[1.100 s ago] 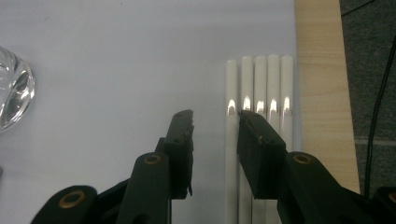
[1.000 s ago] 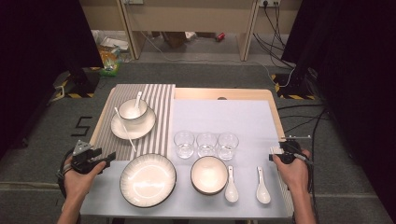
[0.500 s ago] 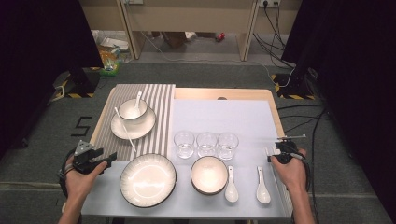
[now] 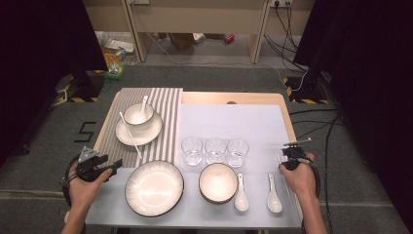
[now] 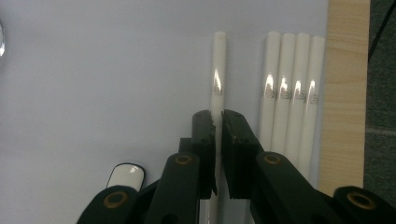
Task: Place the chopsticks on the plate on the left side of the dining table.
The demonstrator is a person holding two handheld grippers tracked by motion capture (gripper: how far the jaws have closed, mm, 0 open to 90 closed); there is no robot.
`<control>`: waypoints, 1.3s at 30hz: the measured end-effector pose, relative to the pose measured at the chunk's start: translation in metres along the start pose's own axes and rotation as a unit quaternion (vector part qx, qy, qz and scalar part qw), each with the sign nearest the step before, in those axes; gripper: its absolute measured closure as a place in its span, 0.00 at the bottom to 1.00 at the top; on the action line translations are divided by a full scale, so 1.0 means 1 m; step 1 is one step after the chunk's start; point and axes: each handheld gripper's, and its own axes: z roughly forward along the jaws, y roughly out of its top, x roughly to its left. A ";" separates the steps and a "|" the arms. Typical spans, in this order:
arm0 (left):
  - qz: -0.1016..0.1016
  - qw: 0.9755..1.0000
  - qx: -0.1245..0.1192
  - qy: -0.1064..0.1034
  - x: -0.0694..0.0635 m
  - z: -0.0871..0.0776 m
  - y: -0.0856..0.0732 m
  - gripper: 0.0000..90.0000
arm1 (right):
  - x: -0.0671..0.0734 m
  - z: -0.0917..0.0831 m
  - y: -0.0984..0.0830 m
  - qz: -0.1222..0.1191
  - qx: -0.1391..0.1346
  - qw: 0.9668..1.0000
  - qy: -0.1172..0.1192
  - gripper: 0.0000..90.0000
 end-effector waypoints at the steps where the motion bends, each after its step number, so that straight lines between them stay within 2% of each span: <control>1: -0.001 1.000 -0.001 0.000 0.000 0.000 0.000 0.38 | 0.001 0.000 0.001 0.005 0.002 1.000 0.001 0.94; 5: -0.001 1.000 -0.001 0.000 0.000 0.000 0.000 0.38 | 0.001 0.001 0.006 0.007 -0.001 1.000 0.005 0.94; 12: 0.000 1.000 -0.005 0.004 0.001 -0.001 0.001 0.38 | -0.002 0.003 0.025 0.024 -0.019 1.000 0.005 0.94; 23: -0.003 1.000 -0.007 0.004 0.000 -0.002 0.002 0.38 | -0.006 0.012 0.075 0.042 -0.045 0.998 0.007 0.94; 32: -0.004 1.000 -0.007 0.005 0.001 -0.003 0.002 0.38 | -0.004 0.026 0.110 0.050 -0.039 0.998 -0.003 0.94; 39: -0.004 1.000 -0.006 0.001 0.001 -0.003 0.002 0.38 | -0.002 0.037 0.120 0.054 -0.028 0.998 -0.008 0.94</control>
